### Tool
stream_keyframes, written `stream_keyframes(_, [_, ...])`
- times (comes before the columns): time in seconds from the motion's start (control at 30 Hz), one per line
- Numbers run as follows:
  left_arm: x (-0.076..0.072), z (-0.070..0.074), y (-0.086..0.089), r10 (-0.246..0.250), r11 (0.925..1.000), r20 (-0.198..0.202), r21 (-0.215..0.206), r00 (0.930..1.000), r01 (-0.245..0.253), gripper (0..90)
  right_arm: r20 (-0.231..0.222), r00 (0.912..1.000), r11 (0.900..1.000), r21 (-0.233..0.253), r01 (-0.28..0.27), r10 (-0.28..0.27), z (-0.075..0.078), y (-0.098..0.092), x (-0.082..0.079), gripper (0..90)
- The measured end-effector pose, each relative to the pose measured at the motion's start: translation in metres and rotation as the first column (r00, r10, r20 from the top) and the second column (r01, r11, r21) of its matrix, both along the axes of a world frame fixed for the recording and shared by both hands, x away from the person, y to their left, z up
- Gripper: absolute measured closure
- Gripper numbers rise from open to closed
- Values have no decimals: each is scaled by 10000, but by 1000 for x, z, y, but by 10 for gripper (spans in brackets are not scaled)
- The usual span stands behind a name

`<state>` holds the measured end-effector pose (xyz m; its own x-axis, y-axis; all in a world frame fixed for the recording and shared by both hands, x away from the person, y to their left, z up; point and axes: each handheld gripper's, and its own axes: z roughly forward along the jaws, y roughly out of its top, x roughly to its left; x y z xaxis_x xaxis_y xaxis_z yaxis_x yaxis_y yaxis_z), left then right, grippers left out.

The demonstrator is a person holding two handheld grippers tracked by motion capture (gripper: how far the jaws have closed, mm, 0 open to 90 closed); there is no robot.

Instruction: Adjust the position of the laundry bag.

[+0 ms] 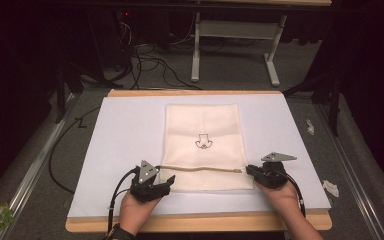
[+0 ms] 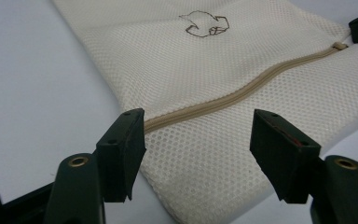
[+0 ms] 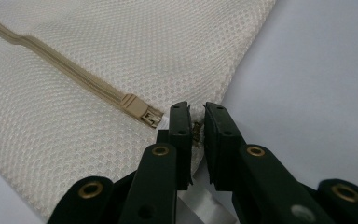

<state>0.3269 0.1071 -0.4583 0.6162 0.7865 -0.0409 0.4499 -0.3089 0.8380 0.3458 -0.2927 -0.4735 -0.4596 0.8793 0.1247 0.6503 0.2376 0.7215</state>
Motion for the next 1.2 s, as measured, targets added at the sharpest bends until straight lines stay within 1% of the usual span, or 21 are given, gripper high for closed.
stream_keyframes(0.1, [0,0,0,68,10000,63,64,10000,-68,357,9,10000,10000,-28,-59,59,0,0,0,833])
stream_keyframes(0.17, [0,1,1,105,9999,25,4,9999,-105,362,162,9999,10000,91,-40,39,1,-1,0,836])
stream_keyframes(0.23, [1,2,2,39,10000,-29,-86,10000,-39,394,239,9997,9999,166,-10,6,2,-1,-1,837])
stream_keyframes(0.27, [1,3,3,12,9999,-22,-142,10000,-13,395,428,9991,9997,249,-37,26,4,-1,-2,837])
stream_keyframes(0.3, [1,3,3,12,9999,-22,-142,10000,-13,396,428,9991,9997,249,-37,26,4,-1,-2,837])
stream_keyframes(0.43, [1,4,4,27,9992,-90,-404,10000,-31,402,556,9984,9992,402,87,-109,7,0,-4,838])
stream_keyframes(0.47, [1,4,5,-29,9987,-232,-500,9997,18,418,755,9971,9983,579,54,-97,11,0,-5,838])
stream_keyframes(0.5, [1,5,5,-86,9980,-368,-628,9993,63,421,803,9967,9978,661,46,-99,12,-1,-6,838])
stream_keyframes(0.53, [1,5,5,-86,9980,-368,-628,9993,63,428,803,9967,9978,661,46,-99,12,-1,-6,838])
stream_keyframes(0.57, [1,5,6,-95,9971,-454,-758,9989,60,428,853,9962,9967,805,92,-161,14,-1,-6,838])
stream_keyframes(0.63, [1,6,7,-92,9958,-448,-919,9990,51,426,857,9960,9934,1139,145,-244,17,-1,-6,839])
stream_keyframes(0.7, [0,7,6,-32,9953,-317,-964,9995,1,421,1179,9927,9914,1307,83,-239,26,-1,-6,839])
stream_keyframes(0.77, [-1,9,7,30,9953,-164,-966,9999,-46,416,1236,9920,9913,1313,80,-244,30,0,-7,840])
stream_keyframes(0.8, [-1,9,7,80,9951,-138,-982,9999,-93,410,1377,9904,9935,1141,-32,-126,35,2,-7,840])
stream_keyframes(0.83, [-2,9,7,121,9952,-123,-974,9999,-132,409,1397,9901,9940,1091,-10,-143,37,4,-7,840])
stream_keyframes(0.93, [-3,9,8,113,9951,-90,-986,9999,-121,414,1406,9900,9951,988,-3,-137,39,6,-6,842])
stream_keyframes(0.97, [-3,10,8,144,9936,-113,-1118,9998,-156,414,1343,9906,9942,1066,106,-250,40,6,-4,844])
stream_keyframes(1.03, [-3,11,8,179,9926,-174,-1200,9997,-198,411,1356,9904,9937,1115,131,-282,41,6,-3,844])
stream_keyframes(1.1, [-3,12,9,239,9895,-274,-1418,9993,-275,397,1559,9872,9925,1211,161,-350,43,7,-4,844])
stream_keyframes(1.17, [-4,13,8,260,9888,-281,-1460,9993,-298,401,1980,9790,9925,1201,240,-477,44,9,-10,844])
stream_keyframes(1.2, [-5,14,6,263,9872,-327,-1566,9991,-311,417,2326,9718,9958,902,176,-382,45,13,-16,844])
